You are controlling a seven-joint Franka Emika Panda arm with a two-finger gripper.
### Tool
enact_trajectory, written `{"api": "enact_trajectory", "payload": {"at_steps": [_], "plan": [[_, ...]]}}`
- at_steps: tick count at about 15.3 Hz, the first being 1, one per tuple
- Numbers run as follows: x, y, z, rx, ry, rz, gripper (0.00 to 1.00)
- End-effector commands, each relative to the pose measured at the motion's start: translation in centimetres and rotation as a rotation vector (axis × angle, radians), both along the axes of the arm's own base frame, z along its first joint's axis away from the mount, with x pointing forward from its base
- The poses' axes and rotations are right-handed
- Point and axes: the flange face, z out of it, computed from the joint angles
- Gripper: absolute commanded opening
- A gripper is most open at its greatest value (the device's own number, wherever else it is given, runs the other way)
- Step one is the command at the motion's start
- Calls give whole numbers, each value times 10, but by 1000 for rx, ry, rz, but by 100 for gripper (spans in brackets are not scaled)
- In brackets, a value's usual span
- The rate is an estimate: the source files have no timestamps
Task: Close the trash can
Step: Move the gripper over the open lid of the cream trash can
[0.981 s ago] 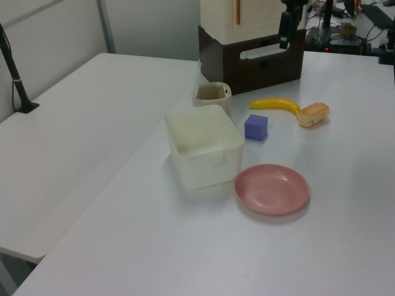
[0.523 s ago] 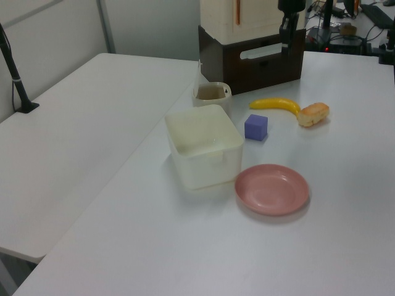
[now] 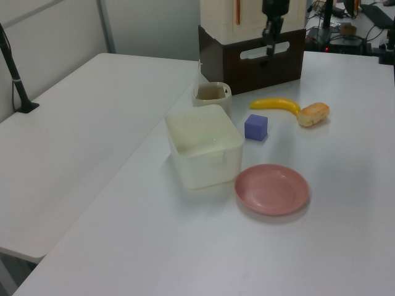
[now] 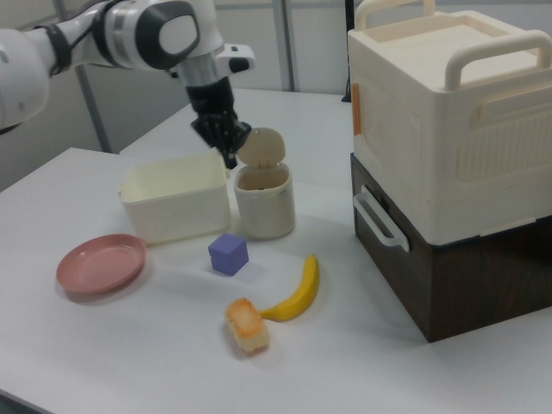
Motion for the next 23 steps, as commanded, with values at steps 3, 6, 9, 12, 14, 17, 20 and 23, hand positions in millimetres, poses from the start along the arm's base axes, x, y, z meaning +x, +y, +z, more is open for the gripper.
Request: {"api": "enact_trajectory", "payload": {"at_steps": [3,6,9,12,14,17,20,23], "plan": [[71,-36,-3,161,-247,-434,0],[88,-29,-8,197,-325,-553,0],[93,-21,15,246,-376,-674,0],[102,7,27,260,-431,-727,0],[111,21,21,255,-483,-753,0],[130,51,-2,213,-515,-778,0],[138,60,-19,173,-541,-792,0],[143,72,-29,157,-562,-786,0]]}}
